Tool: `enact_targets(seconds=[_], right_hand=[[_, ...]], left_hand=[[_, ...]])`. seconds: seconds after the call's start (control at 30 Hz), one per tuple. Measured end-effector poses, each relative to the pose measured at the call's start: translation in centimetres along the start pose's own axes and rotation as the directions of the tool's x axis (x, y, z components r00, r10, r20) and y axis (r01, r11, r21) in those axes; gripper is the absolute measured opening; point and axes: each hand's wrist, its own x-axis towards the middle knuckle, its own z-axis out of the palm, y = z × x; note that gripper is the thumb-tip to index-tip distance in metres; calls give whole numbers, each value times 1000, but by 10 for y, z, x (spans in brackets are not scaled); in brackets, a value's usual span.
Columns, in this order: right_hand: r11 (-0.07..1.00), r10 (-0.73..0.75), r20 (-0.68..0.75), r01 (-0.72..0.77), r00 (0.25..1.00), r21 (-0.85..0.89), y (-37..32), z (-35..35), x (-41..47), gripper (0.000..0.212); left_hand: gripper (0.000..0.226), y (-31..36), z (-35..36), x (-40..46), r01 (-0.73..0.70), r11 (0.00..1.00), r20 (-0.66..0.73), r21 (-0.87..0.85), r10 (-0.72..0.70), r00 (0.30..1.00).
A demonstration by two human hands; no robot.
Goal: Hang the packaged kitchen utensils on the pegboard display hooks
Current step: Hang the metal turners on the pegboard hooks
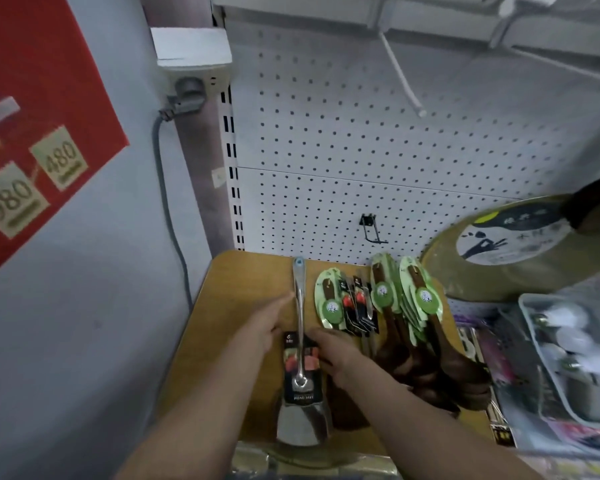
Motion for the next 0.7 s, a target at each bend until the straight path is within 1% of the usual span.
enact_targets(seconds=[0.07, 0.13, 0.27, 0.37, 0.43, 0.5, 0.57, 0.63, 0.7], right_hand=[[1000, 12, -16, -11, 1000, 6, 2, 4, 6, 47], [999, 38, 5, -38, 999, 29, 3, 6, 9, 52], [999, 47, 29, -48, 998, 19, 4, 10, 13, 42], [999, 25, 33, -24, 999, -30, 5, 16, 16, 36], [997, 0, -9, -1, 1000, -76, 5, 21, 19, 35], [994, -27, -61, 20, 998, -108, 7, 24, 24, 39], [994, -53, -97, 43, 994, -104, 10, 26, 28, 44], [995, -53, -107, 44, 993, -86, 12, 26, 27, 44], [996, -54, -91, 48, 994, -70, 13, 25, 23, 44]], left_hand=[[63, -1, -1, 7, 6, 1000, 24, 14, -6, 1000], [64, -2, -2, 13, 15, 1000, 39, 18, -16, 999], [59, -1, -6, 21, 20, 999, 57, 31, -21, 998], [56, 1, -9, 25, 35, 999, 57, 25, -36, 998], [58, 2, -10, 28, 40, 999, 57, 12, -41, 998], [58, 2, -11, 29, 42, 999, 62, -4, -42, 997], [57, 2, -12, 31, 46, 999, 75, -15, -45, 996], [51, 2, -13, 34, 49, 998, 95, -28, -46, 994], [34, 3, -13, 37, 46, 998, 111, -45, -41, 993]])
